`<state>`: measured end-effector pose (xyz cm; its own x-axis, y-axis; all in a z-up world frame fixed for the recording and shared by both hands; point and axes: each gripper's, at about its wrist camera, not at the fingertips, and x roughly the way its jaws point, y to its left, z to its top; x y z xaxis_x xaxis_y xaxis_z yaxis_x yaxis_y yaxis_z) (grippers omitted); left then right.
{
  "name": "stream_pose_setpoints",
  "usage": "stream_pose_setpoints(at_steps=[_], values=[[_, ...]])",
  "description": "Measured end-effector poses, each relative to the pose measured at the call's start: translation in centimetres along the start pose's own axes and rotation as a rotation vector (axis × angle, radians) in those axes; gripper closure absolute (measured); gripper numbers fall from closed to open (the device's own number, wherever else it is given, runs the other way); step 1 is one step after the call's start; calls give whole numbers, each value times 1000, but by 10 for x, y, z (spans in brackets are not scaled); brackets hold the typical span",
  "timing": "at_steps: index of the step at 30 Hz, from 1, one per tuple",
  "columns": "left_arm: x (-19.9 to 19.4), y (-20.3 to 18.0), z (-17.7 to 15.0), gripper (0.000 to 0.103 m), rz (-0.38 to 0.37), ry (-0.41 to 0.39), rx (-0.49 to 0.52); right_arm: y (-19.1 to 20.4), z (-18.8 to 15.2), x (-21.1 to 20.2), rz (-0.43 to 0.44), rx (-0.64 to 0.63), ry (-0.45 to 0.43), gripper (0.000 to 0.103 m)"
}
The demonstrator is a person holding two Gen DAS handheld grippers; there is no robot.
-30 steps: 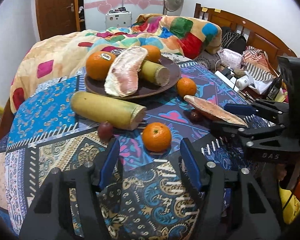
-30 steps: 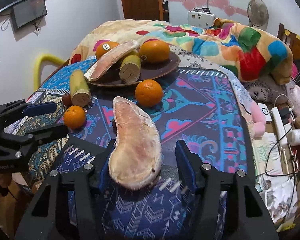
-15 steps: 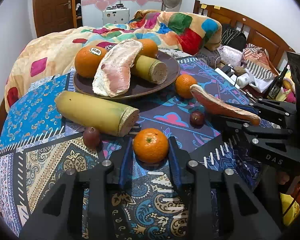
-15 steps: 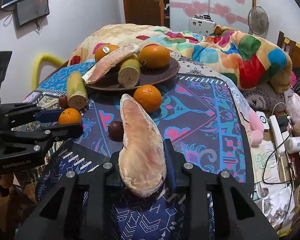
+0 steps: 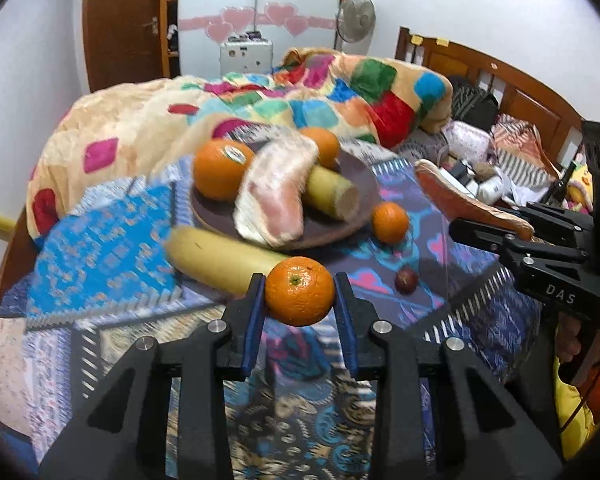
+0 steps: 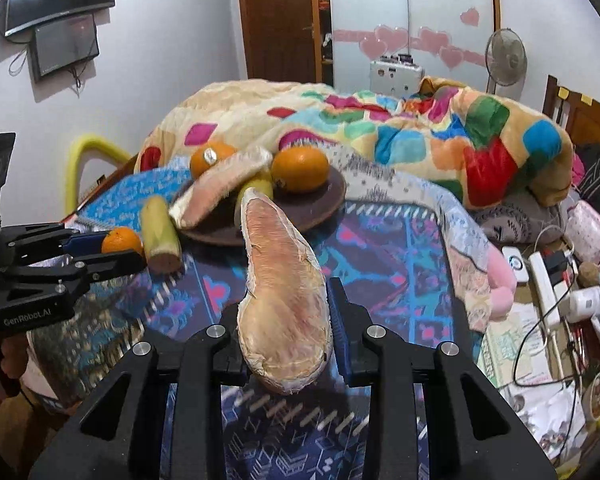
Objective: Organize fruits
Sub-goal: 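Grasp a mandarin with the left tool while the right tool holds the pomelo segment, then lay the pomelo segment on the plate with the right tool while the left tool sets the mandarin there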
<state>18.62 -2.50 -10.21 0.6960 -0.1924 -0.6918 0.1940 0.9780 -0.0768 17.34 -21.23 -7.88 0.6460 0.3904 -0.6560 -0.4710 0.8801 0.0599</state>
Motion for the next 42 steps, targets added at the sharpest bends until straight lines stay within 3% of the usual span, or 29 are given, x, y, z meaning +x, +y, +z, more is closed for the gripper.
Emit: stream_pose_setpoints(at_steps=[5, 14, 32, 40, 42], values=[[-4, 14, 16, 70, 33, -40, -15, -1, 18, 0, -14, -8, -42, 75], [25, 35, 32, 70, 71, -27, -22, -2, 47, 24, -28, -24, -71, 75], [71, 55, 53, 70, 95, 19, -15, 1, 74, 95, -50, -66, 15, 74], [77, 56, 55, 70, 99, 27, -27, 2, 73, 97, -41, -69, 39, 68], [78, 58, 56, 70, 96, 33, -28, 4, 72, 96, -38, -72, 41, 59]])
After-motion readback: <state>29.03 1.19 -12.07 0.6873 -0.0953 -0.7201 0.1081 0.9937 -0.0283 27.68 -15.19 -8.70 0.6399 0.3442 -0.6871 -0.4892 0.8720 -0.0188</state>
